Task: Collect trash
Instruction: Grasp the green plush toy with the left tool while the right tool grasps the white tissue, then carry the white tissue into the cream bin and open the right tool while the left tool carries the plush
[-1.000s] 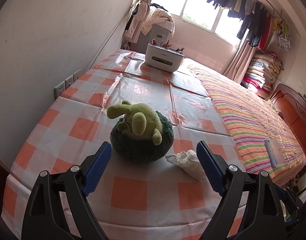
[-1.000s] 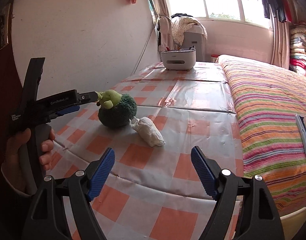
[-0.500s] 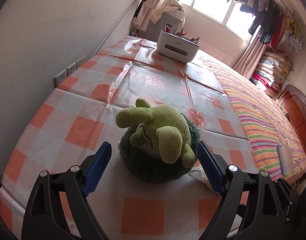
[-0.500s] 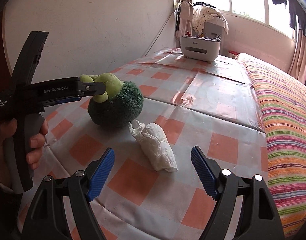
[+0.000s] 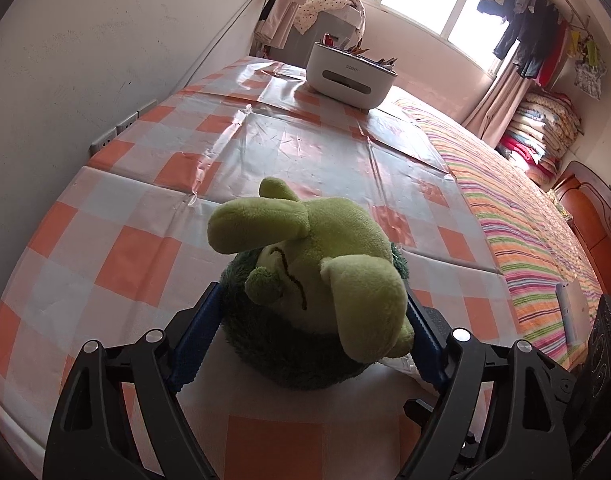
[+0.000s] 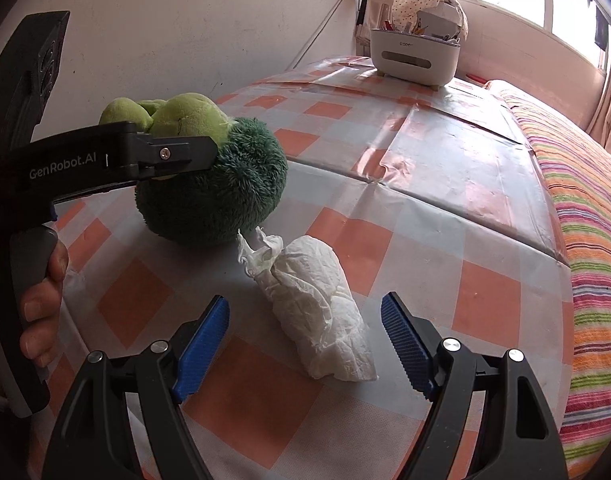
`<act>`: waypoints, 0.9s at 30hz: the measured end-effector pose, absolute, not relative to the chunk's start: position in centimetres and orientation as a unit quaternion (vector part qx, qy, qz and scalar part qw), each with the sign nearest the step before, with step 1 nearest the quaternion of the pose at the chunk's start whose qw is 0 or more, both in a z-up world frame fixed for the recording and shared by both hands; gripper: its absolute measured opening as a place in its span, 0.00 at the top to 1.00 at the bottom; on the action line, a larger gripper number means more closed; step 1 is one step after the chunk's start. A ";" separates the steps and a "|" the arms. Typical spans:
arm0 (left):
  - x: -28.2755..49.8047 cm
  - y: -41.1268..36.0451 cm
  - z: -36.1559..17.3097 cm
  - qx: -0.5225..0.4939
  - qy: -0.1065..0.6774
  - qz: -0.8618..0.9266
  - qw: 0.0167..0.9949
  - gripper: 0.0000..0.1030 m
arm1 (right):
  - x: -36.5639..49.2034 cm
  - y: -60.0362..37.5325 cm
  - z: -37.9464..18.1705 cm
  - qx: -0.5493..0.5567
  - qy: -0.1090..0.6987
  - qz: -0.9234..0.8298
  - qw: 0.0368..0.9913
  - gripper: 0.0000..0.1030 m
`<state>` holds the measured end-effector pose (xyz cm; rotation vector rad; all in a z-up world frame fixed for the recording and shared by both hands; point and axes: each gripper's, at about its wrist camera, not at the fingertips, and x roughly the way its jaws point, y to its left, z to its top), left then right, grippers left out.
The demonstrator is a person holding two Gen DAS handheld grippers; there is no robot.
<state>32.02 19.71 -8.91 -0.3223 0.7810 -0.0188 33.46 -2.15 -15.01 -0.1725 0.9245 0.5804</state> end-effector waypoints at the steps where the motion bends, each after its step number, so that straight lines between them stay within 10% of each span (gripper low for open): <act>1: 32.0 19.6 -8.9 -0.153 0.377 -0.010 0.913 0.25 | 33.3 -2.1 -15.2 -0.083 0.442 0.277 0.849 0.27; 7: 31.5 18.8 -8.7 -0.135 0.371 -0.009 0.919 0.37 | 32.4 -2.4 -15.3 -0.076 0.448 0.285 0.844 0.78; 27: 27.1 16.3 -6.4 -0.101 0.351 -0.020 0.931 0.44 | 28.3 -6.2 -13.5 -0.050 0.445 0.265 0.854 0.82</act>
